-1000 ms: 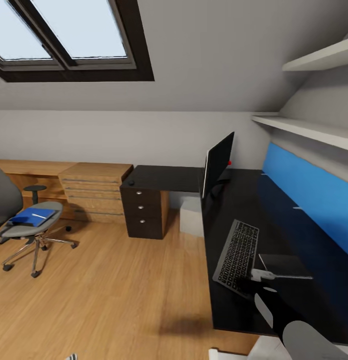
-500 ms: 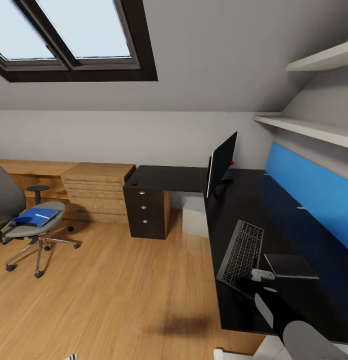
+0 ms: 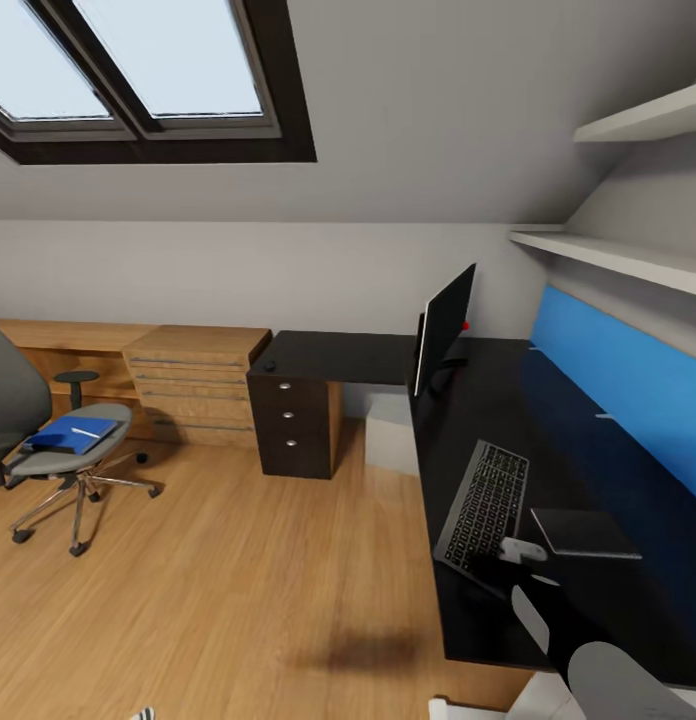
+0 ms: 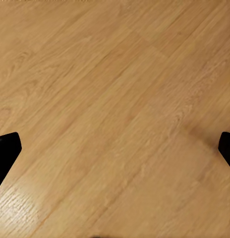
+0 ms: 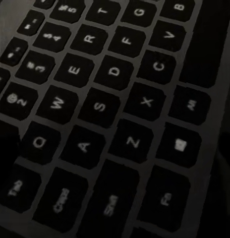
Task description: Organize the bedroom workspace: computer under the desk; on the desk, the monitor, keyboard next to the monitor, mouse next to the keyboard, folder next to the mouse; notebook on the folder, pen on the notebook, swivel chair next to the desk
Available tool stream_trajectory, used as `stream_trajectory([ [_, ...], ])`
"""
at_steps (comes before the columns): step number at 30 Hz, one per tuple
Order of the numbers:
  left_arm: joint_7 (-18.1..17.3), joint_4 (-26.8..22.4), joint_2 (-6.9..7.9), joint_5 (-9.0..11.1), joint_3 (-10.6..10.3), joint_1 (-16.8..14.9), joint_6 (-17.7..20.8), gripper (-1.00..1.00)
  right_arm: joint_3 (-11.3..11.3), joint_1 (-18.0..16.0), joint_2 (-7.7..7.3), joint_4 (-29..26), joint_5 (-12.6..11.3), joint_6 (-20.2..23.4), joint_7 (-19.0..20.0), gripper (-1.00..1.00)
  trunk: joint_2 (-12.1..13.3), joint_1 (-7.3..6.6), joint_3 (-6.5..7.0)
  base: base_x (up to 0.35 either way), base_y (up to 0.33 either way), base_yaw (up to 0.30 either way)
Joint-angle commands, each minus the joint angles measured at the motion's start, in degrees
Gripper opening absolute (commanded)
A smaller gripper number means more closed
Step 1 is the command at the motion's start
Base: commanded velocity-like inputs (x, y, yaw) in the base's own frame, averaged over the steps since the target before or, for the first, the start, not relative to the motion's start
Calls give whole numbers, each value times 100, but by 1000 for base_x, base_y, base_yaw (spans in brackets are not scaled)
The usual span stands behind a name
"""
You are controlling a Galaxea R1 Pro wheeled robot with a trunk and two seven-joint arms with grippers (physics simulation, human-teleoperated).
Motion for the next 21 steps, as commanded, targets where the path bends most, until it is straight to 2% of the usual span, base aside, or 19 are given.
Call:
stream_trajectory([
  [1, 13, -2, -2, 27, -12, -3, -13, 100, -22, -1, 0, -11, -47, 34, 43, 100, -4, 1, -7, 100, 155, 0],
  [21, 13, 5, -6, 31, -51, -1, -6, 100, -22, -1, -11, -19, -77, 34, 100, 100, -4, 1, -7, 56, 69, 0],
])
